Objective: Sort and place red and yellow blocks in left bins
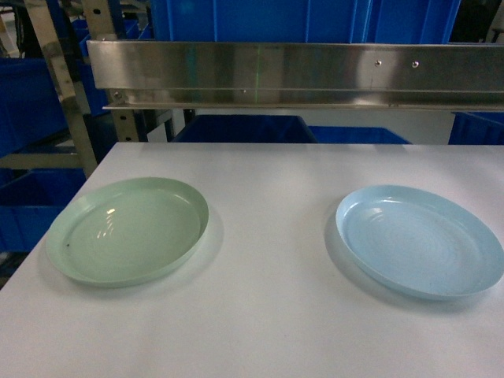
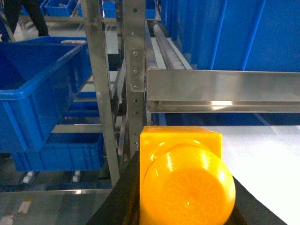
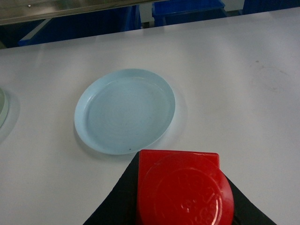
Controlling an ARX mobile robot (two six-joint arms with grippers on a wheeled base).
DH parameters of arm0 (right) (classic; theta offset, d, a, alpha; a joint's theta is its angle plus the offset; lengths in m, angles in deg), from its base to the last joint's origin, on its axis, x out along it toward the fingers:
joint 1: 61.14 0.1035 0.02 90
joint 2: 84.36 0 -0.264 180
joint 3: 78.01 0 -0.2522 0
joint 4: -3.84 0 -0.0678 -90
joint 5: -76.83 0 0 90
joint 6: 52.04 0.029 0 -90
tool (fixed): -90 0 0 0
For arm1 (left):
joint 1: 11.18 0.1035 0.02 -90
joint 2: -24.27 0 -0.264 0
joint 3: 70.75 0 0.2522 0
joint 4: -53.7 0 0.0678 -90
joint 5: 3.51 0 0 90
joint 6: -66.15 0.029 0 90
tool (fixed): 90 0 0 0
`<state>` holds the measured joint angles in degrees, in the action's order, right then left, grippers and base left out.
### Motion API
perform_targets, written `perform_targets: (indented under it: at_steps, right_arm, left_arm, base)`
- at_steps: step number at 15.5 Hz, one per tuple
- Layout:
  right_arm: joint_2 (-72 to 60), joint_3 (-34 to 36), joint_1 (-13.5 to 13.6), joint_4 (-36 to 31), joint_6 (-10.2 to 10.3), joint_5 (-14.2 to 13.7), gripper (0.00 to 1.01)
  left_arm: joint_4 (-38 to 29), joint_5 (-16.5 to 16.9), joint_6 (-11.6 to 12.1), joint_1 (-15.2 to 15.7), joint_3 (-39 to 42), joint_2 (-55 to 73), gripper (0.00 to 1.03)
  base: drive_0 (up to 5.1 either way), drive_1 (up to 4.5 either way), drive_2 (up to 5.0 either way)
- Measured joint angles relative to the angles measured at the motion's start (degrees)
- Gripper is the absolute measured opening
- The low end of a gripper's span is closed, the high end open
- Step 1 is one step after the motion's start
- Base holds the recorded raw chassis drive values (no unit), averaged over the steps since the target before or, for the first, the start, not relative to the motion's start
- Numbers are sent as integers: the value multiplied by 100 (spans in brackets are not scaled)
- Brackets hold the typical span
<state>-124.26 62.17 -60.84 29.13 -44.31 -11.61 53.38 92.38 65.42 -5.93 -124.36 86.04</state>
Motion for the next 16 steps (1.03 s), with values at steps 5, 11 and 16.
perform_targets:
  at_steps: [5, 11, 16]
  right_arm:
    - [0, 0, 0, 0, 0, -2, 27]
    - [2, 13, -35, -11, 0, -4, 27]
    - [0, 13, -33, -4, 0, -2, 27]
  left_arm:
    - [205, 726, 205, 433, 345, -487, 27]
    - [201, 743, 212, 413, 343, -492, 27]
    - [201, 723, 212, 428, 343, -487, 27]
  base:
    - [0, 0, 0]
    - [-323, 141, 185]
    - [-491, 212, 283]
